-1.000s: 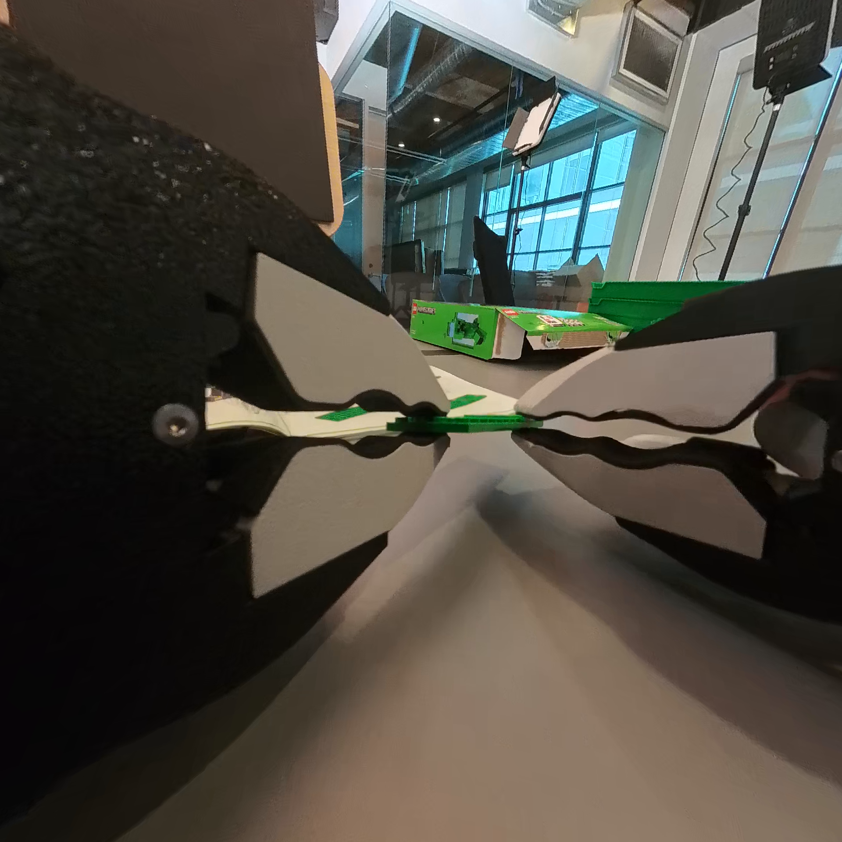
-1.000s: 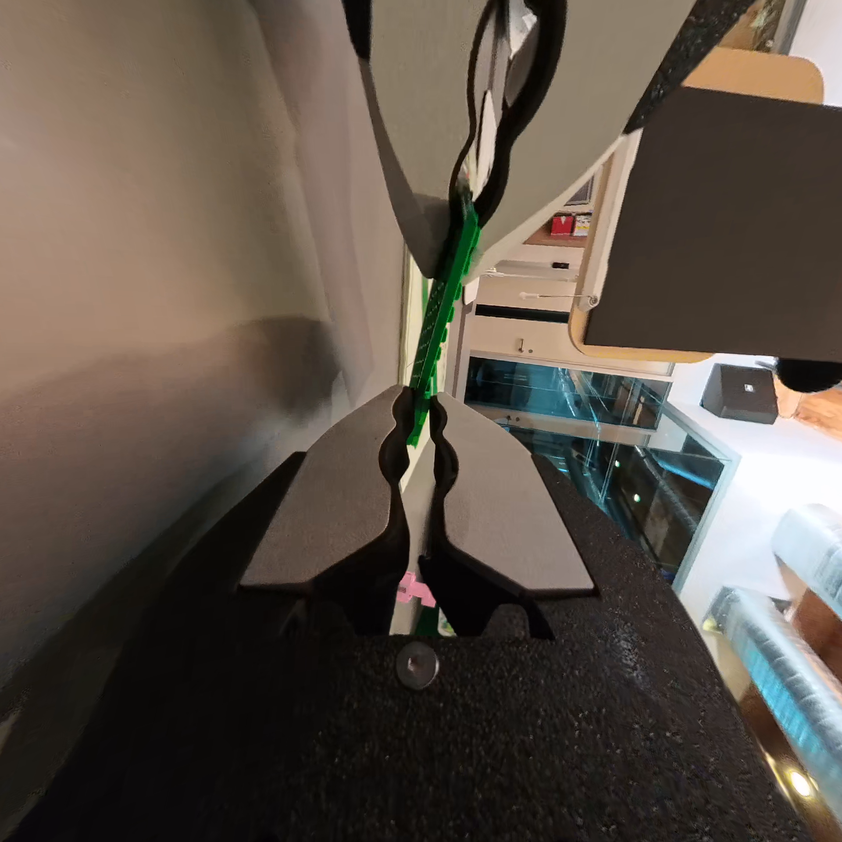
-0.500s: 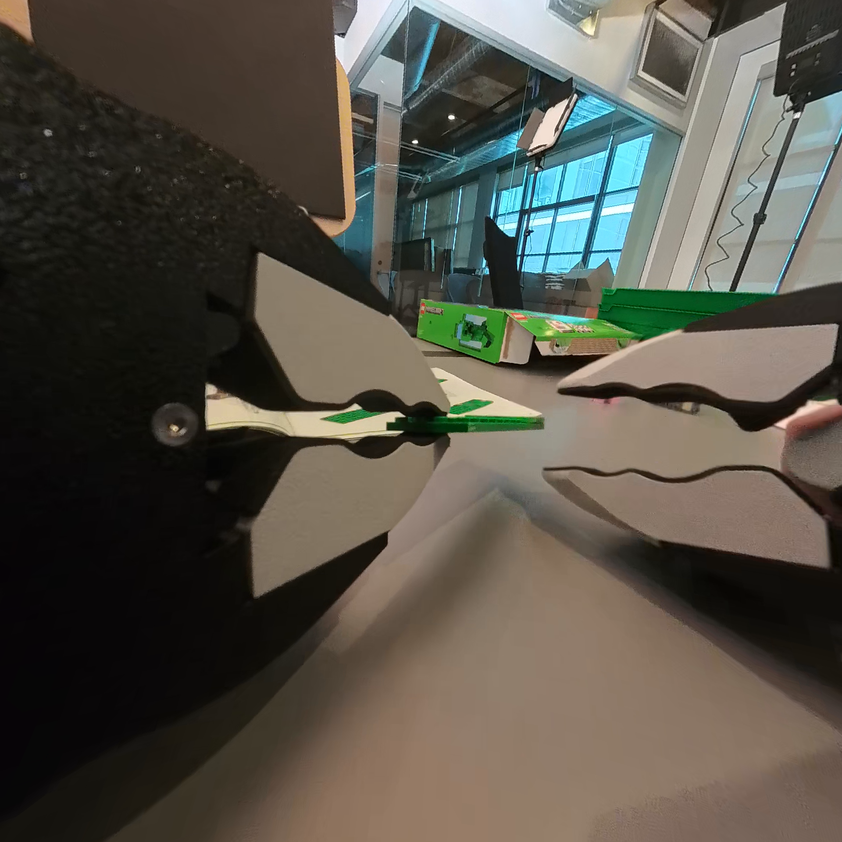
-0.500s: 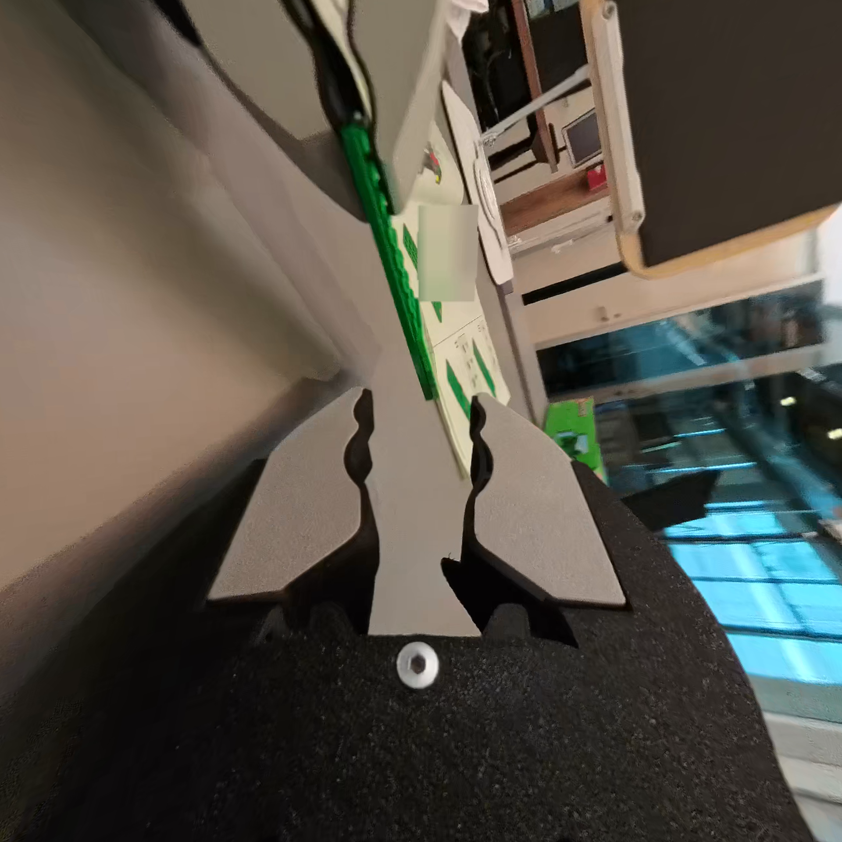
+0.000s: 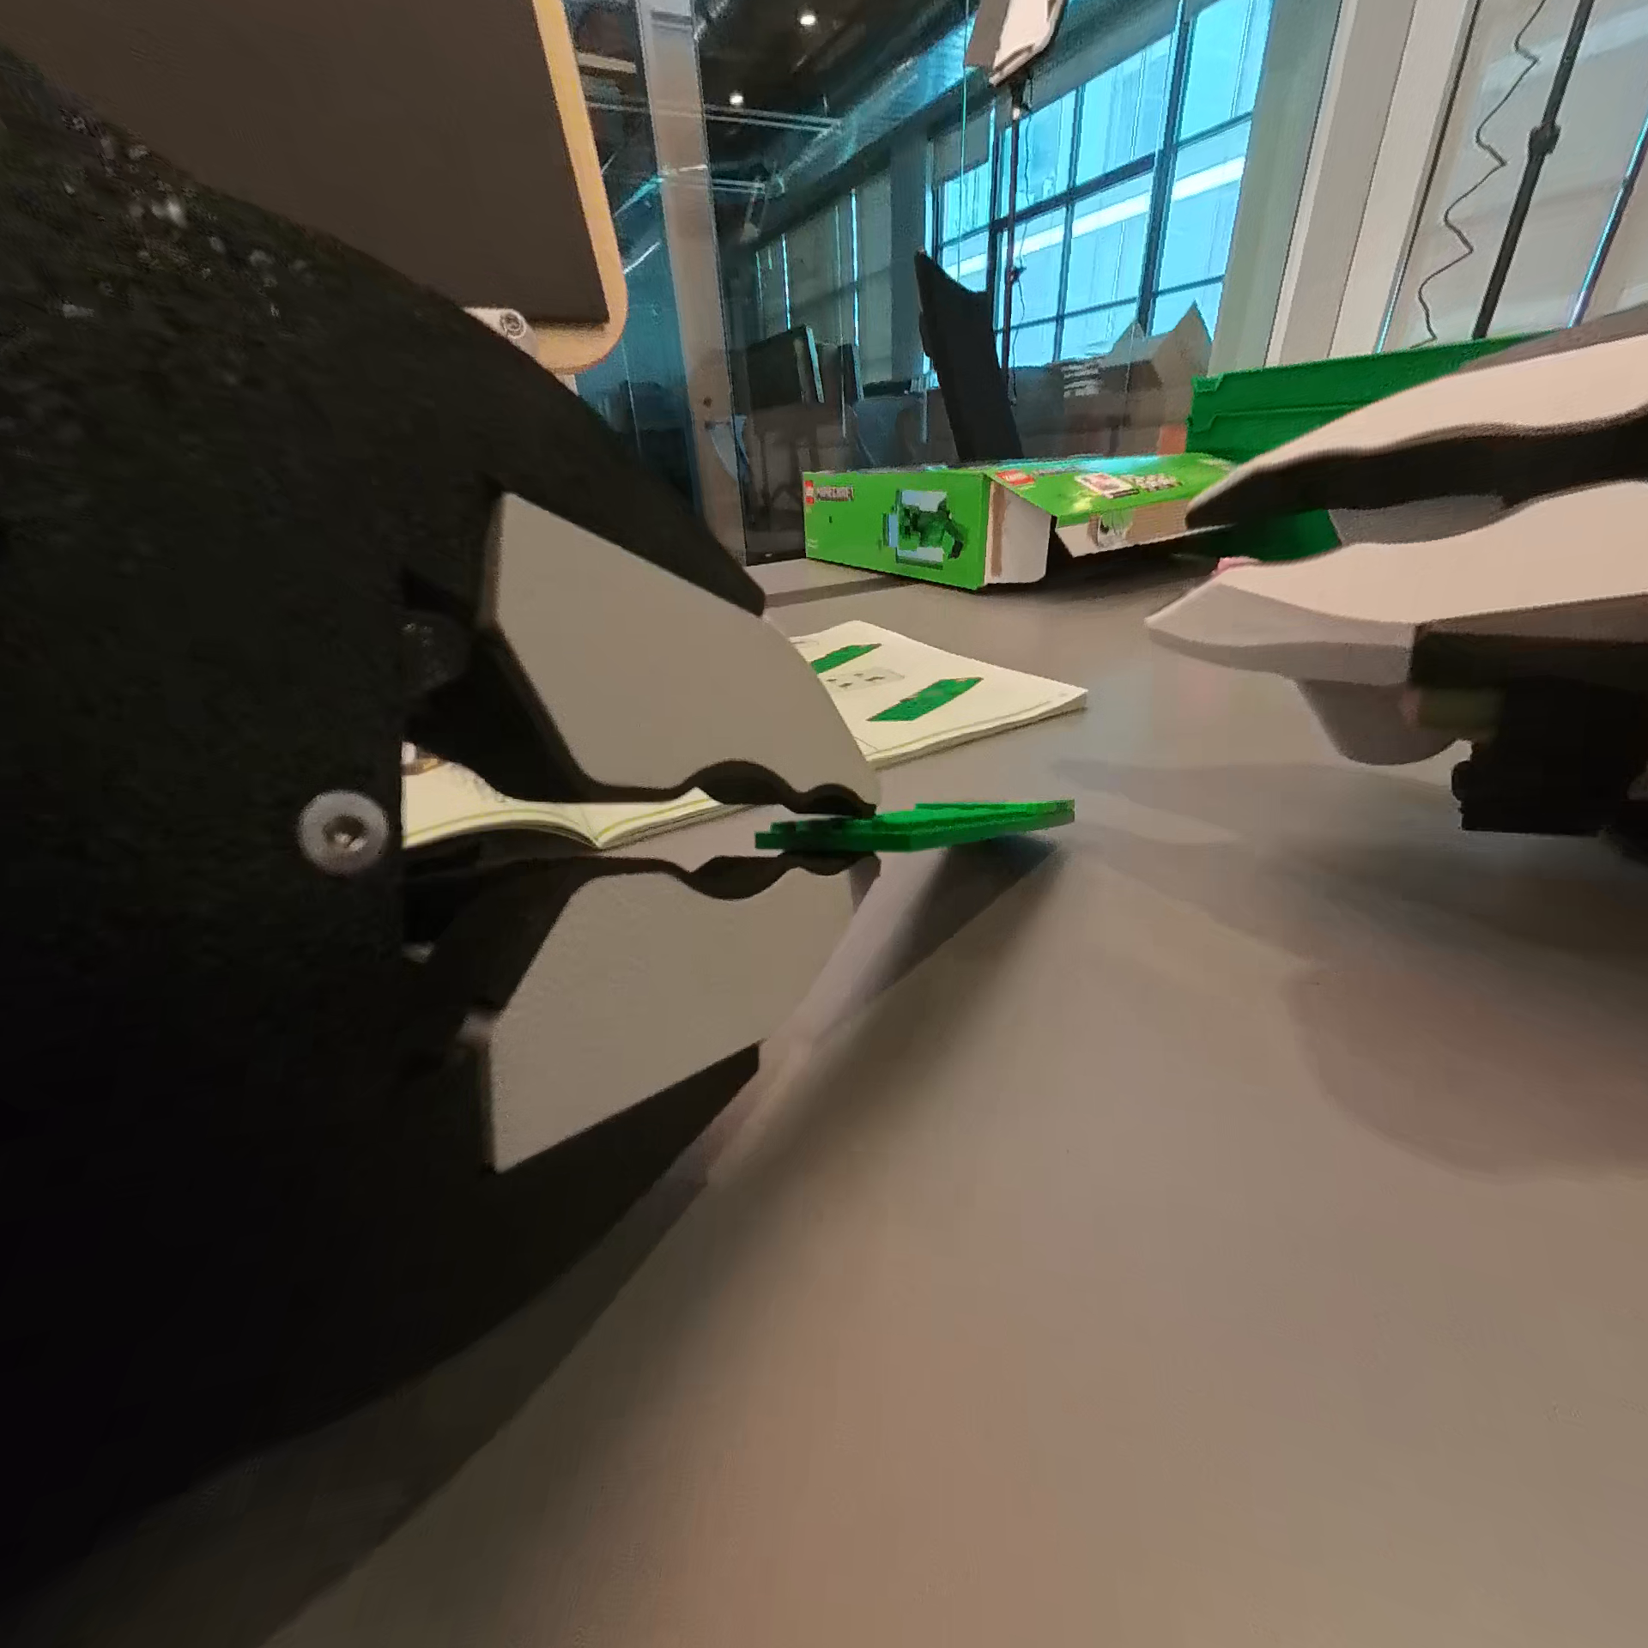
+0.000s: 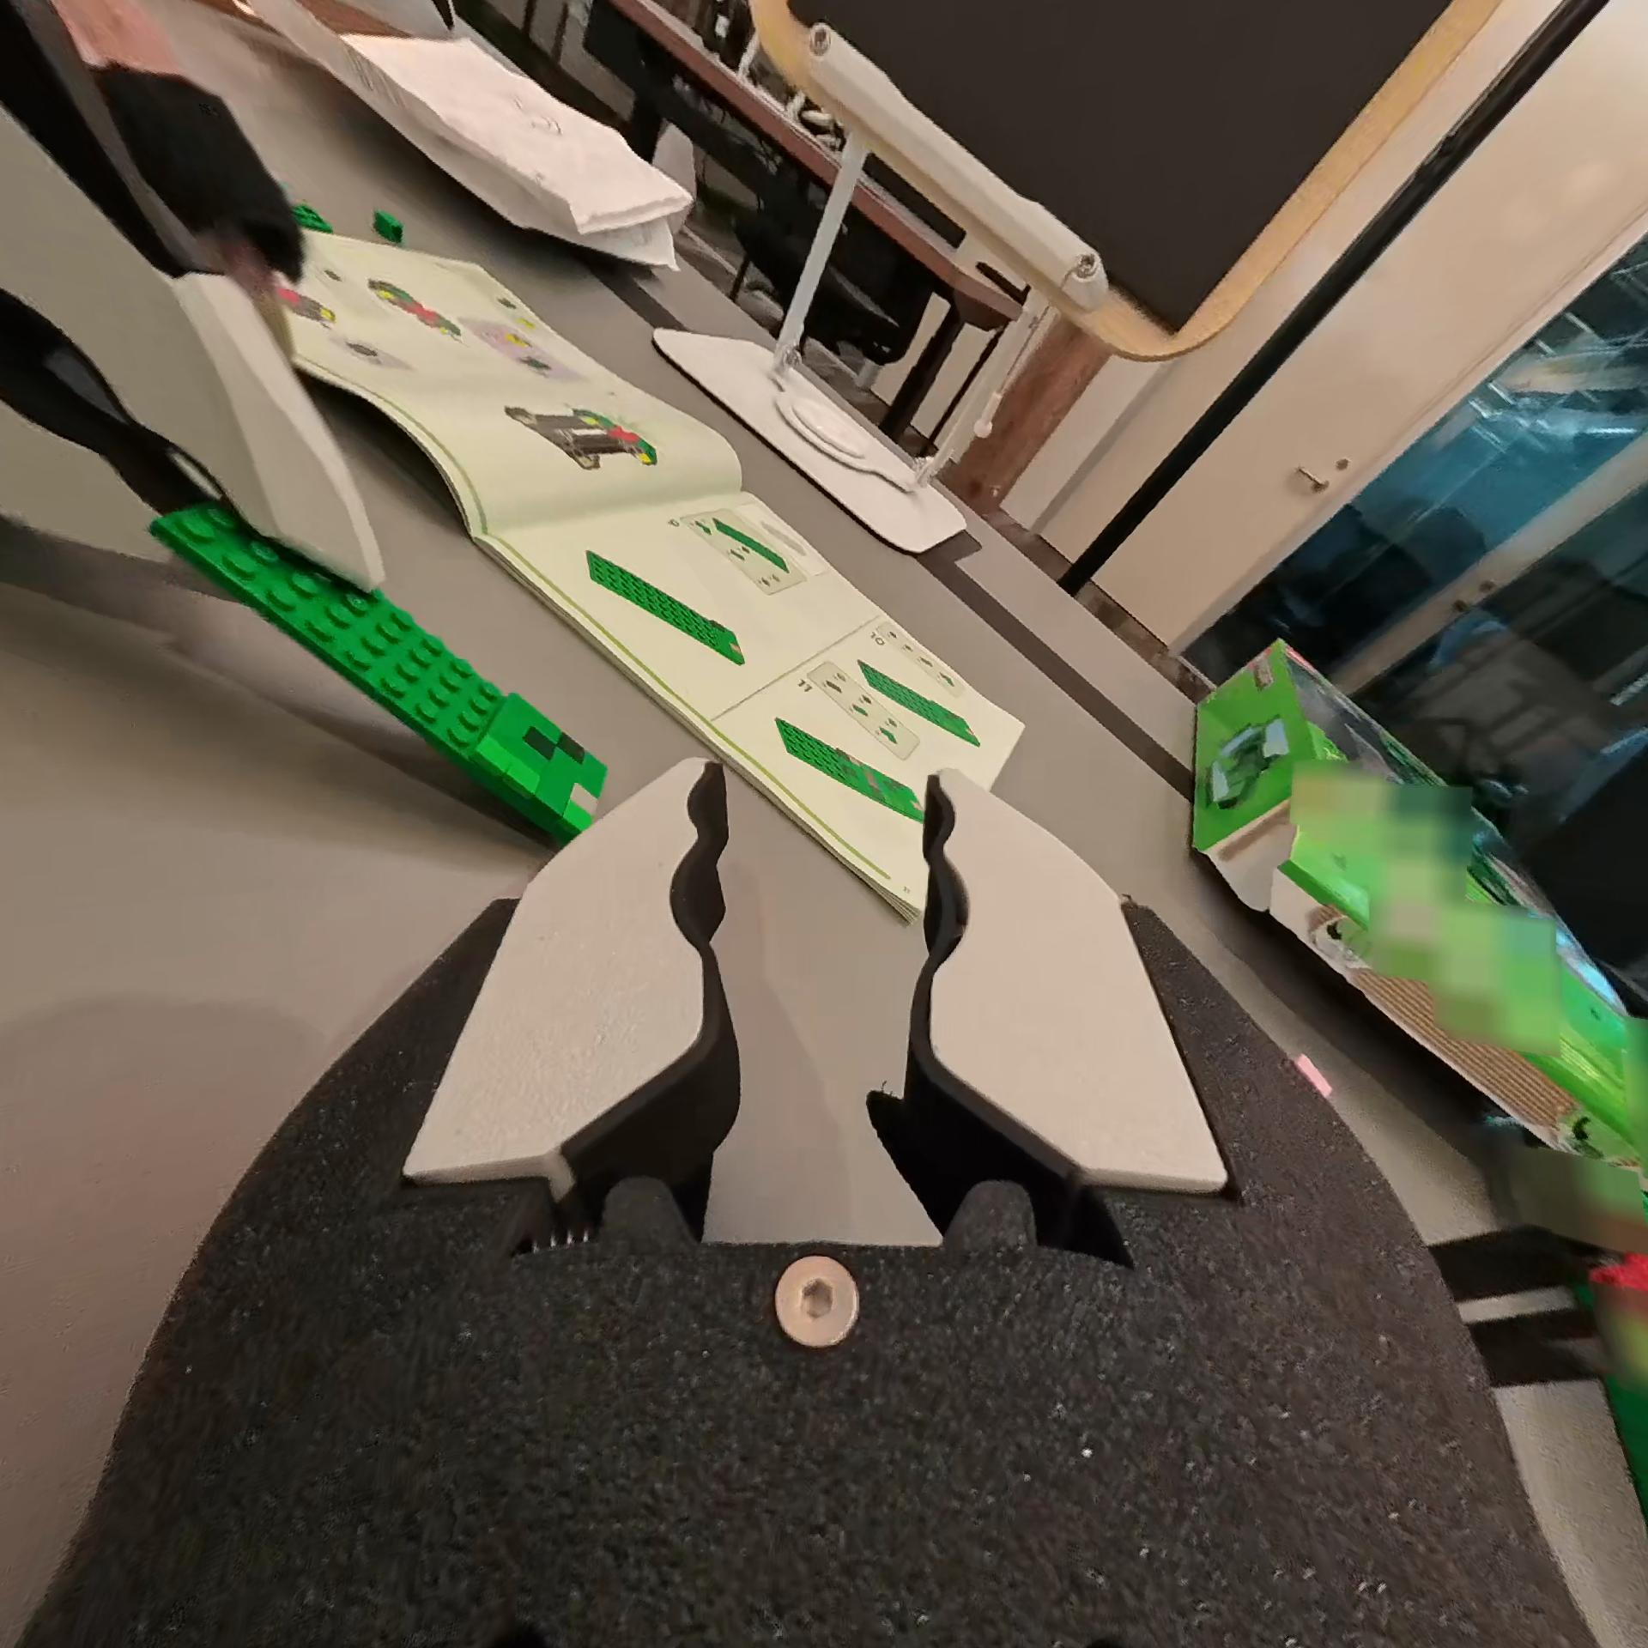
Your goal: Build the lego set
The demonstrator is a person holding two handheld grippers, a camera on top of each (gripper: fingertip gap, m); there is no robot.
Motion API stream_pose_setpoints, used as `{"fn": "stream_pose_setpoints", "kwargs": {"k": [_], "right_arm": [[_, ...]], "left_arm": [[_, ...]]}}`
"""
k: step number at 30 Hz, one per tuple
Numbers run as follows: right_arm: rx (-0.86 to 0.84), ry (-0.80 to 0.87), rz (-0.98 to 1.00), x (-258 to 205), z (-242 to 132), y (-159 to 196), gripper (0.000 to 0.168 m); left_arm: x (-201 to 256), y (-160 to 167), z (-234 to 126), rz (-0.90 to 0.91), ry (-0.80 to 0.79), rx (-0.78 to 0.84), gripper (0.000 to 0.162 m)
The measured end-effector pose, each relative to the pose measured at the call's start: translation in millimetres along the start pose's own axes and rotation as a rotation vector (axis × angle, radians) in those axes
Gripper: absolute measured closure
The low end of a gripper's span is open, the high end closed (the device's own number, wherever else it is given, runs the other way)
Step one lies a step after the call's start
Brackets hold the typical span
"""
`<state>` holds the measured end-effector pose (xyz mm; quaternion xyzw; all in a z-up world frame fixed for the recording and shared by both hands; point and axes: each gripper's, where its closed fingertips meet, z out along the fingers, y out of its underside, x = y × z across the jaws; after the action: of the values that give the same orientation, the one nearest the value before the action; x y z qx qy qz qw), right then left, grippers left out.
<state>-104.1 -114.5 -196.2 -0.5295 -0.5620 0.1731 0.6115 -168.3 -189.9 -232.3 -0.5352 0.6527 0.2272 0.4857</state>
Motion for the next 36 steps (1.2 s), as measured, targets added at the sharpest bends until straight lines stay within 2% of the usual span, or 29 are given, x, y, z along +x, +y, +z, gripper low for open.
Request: {"fn": "stream_pose_setpoints", "kwargs": {"k": [2, 6, 9, 13, 18, 23, 26, 29, 33, 36], "right_arm": [[0.009, -0.013, -0.003, -2.3, -0.4, -1.2, 0.128], [0.023, -0.036, -0.005, -6.0, -1.5, -3.2, 0.129], [0.035, -0.049, 0.002, -7.3, -2.1, -5.1, 0.129], [0.052, -0.059, 0.024, -7.0, -3.3, -7.2, 0.131], [0.066, -0.064, 0.058, -4.4, -3.8, -8.5, 0.134], [0.075, -0.059, 0.073, -2.3, -4.8, -9.0, 0.135], [0.082, -0.051, 0.086, 0.1, -5.6, -9.3, 0.135], [0.095, -0.045, 0.105, 2.6, -6.8, -10.3, 0.135], [0.114, -0.035, 0.155, 7.2, -7.2, -12.5, 0.135], [0.158, -0.031, 0.21, 9.6, -7.8, -18.7, 0.135]], "left_arm": [[-5.7, 3.5, -1.6, -0.025, -0.004, -0.003, 0.156], [-0.8, 2.1, -11.0, -0.072, 0.103, 0.052, 0.126], [-1.3, 11.2, -17.2, -0.1, 0.151, 0.02, 0.112], [2.4, 21.6, -26.7, -0.216, 0.231, 0.001, 0.109], [21.2, 26.8, -44.7, -0.423, 0.534, -0.082, 0.11], [13.9, 35.4, -50.8, -0.597, 0.624, -0.135, 0.096], [2.7, 39.4, -50.4, -0.675, 0.548, -0.131, 0.089], [-17.5, 39.8, -47.7, -0.816, 0.367, -0.08, 0.094], [-33.3, 43.6, -46.6, -1.065, 0.128, 0.015, 0.095], [-38.6, 53.9, -50.6, -1.177, -0.061, 0.059, 0.095]]}}
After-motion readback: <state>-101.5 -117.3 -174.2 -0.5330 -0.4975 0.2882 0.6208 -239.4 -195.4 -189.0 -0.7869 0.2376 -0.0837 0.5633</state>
